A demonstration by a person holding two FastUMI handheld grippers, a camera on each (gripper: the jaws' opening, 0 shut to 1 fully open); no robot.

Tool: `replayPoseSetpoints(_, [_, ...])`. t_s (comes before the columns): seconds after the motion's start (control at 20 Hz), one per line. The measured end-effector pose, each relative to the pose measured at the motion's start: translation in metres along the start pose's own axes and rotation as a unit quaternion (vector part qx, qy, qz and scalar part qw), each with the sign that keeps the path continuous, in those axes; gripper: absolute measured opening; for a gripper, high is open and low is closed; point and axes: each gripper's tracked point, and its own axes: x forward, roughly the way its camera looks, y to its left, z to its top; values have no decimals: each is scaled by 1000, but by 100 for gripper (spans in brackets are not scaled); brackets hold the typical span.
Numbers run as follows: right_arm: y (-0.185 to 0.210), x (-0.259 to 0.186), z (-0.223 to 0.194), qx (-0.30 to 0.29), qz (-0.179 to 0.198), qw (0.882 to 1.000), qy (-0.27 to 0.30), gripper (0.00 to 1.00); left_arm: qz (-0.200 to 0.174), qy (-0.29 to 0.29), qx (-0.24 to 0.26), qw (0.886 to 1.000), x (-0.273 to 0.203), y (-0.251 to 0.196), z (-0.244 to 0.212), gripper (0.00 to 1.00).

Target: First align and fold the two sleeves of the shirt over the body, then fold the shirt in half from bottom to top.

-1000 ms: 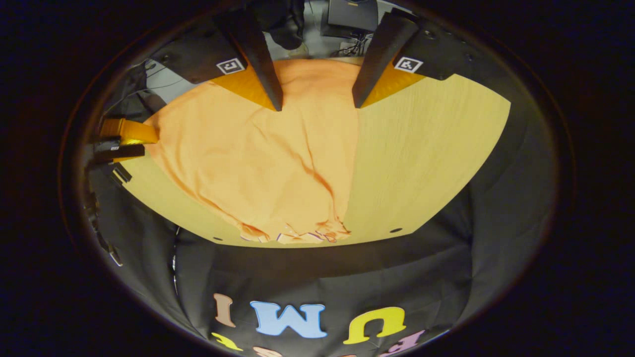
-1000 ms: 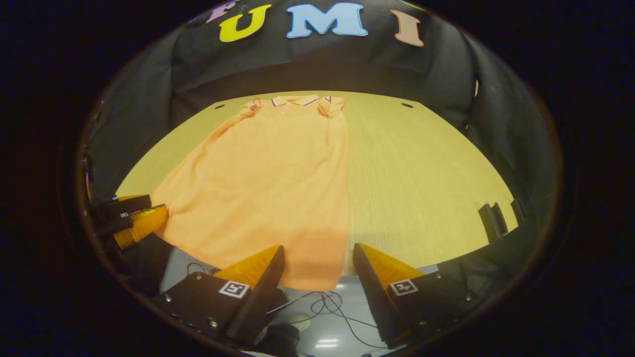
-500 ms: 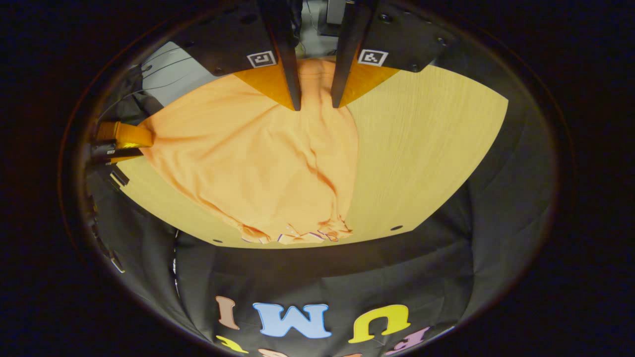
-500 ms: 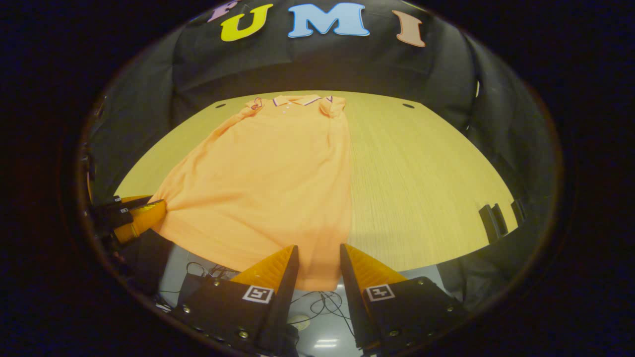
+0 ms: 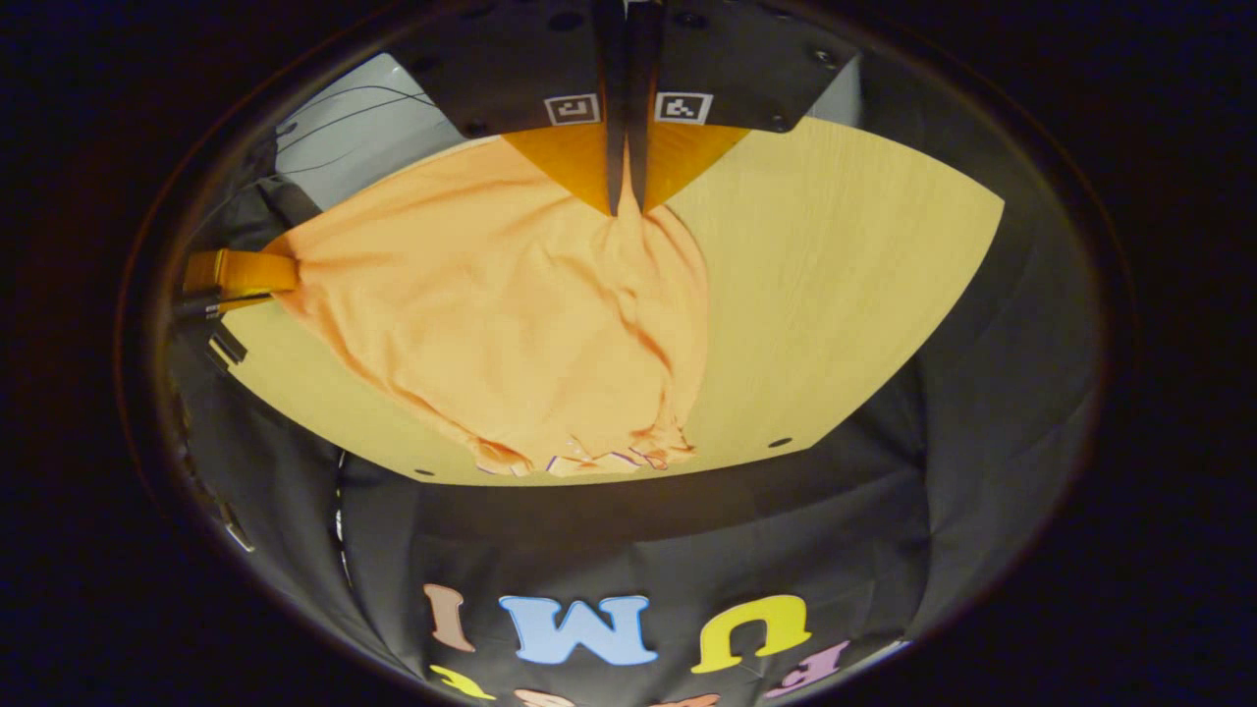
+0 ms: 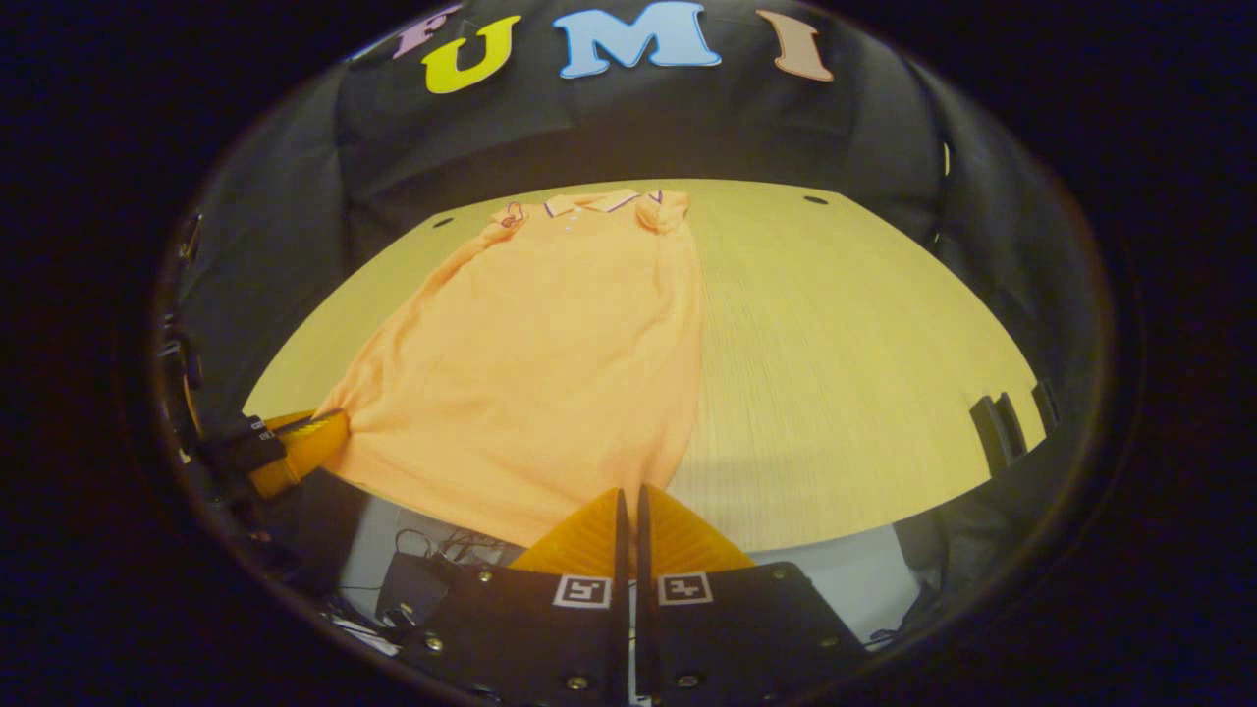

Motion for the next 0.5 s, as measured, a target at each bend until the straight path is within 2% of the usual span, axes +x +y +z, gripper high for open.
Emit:
replayPoseSetpoints(0.25, [0, -12, 24, 0, 6, 1000, -16, 3, 6, -7, -33, 999, -5, 0, 36, 6])
replayPoseSetpoints(0.5, [-9, -24, 90, 12, -2, 998, -63, 3, -21, -24, -38, 999, 1, -10, 93, 6])
